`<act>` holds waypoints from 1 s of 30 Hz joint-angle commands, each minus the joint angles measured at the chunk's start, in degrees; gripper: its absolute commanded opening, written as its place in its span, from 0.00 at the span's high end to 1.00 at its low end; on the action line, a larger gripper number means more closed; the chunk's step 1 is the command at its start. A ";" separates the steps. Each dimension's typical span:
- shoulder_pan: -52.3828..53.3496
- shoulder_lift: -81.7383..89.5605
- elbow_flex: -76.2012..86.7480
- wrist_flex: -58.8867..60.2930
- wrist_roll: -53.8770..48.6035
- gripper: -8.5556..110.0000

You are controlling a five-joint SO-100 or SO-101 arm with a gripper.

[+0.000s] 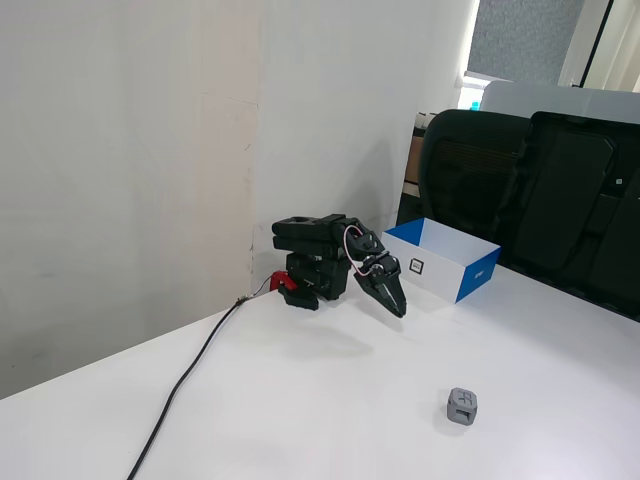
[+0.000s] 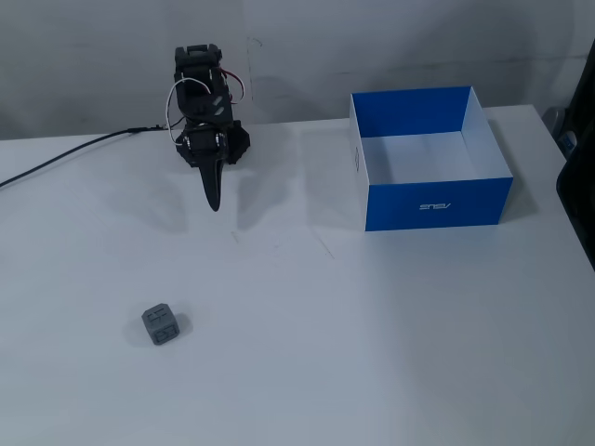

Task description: Grasp the gray block and put it in the box.

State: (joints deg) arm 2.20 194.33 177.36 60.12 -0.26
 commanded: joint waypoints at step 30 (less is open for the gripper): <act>-4.31 0.18 -10.11 8.00 -57.57 0.93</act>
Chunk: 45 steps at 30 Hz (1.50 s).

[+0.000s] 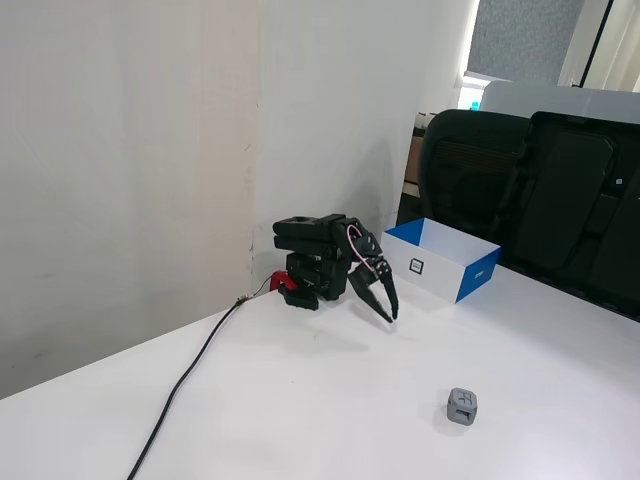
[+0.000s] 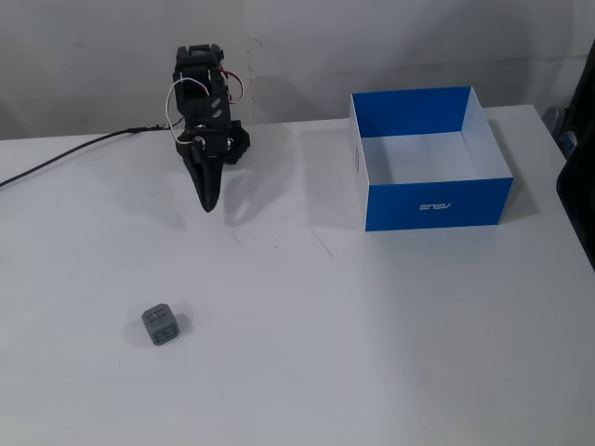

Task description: Grasp the gray block and put it in the box.

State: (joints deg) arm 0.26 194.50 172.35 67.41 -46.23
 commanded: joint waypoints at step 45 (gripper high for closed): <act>-14.68 -56.69 -43.33 -19.69 -42.10 0.67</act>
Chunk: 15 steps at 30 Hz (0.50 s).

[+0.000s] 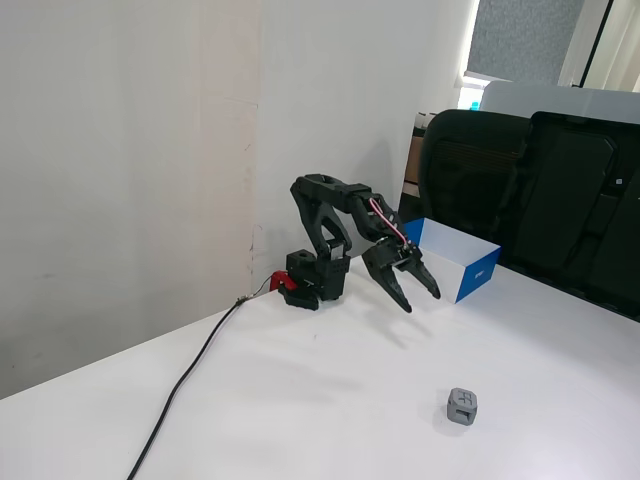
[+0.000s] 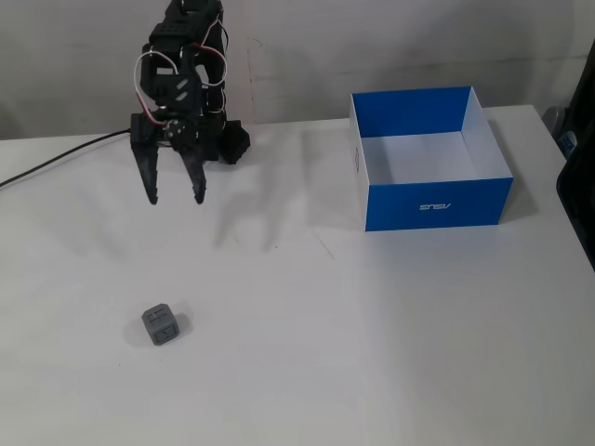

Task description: Grasp the gray block and put it in the box.

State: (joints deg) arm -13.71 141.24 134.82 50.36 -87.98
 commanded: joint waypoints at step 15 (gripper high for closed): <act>-3.16 -21.36 -9.49 -11.95 -2.37 0.67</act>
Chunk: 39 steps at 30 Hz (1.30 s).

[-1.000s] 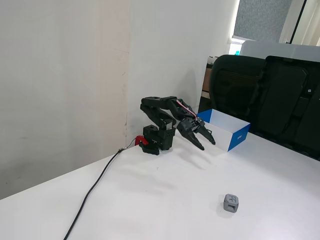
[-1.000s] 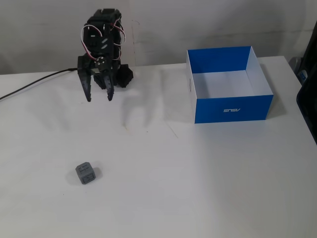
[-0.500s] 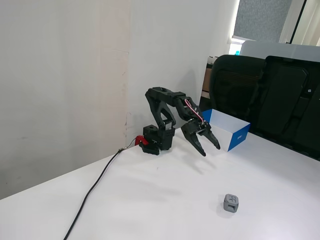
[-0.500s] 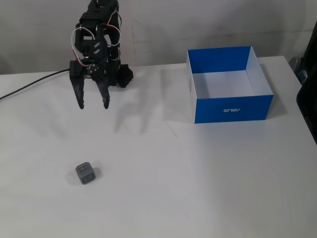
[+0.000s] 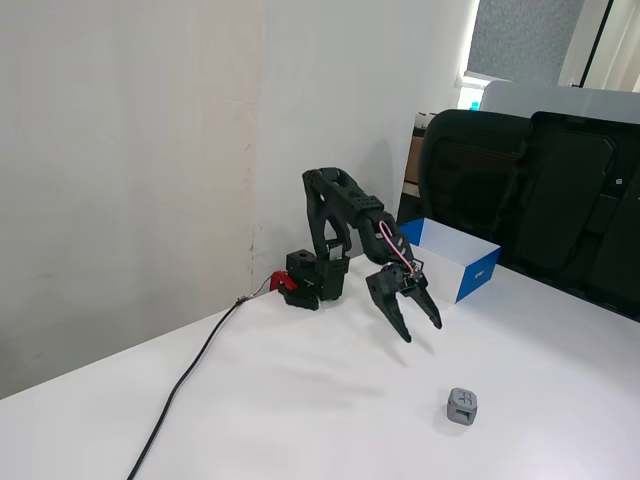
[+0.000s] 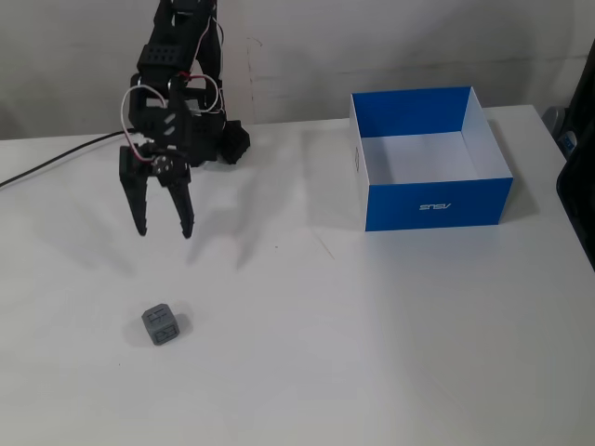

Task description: Grasp the gray block and put it in the box.

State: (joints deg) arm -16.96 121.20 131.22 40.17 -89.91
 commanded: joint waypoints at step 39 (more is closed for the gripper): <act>0.09 -24.26 -10.28 -20.74 -9.67 0.57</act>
State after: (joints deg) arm -16.52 96.50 122.52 21.01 -98.70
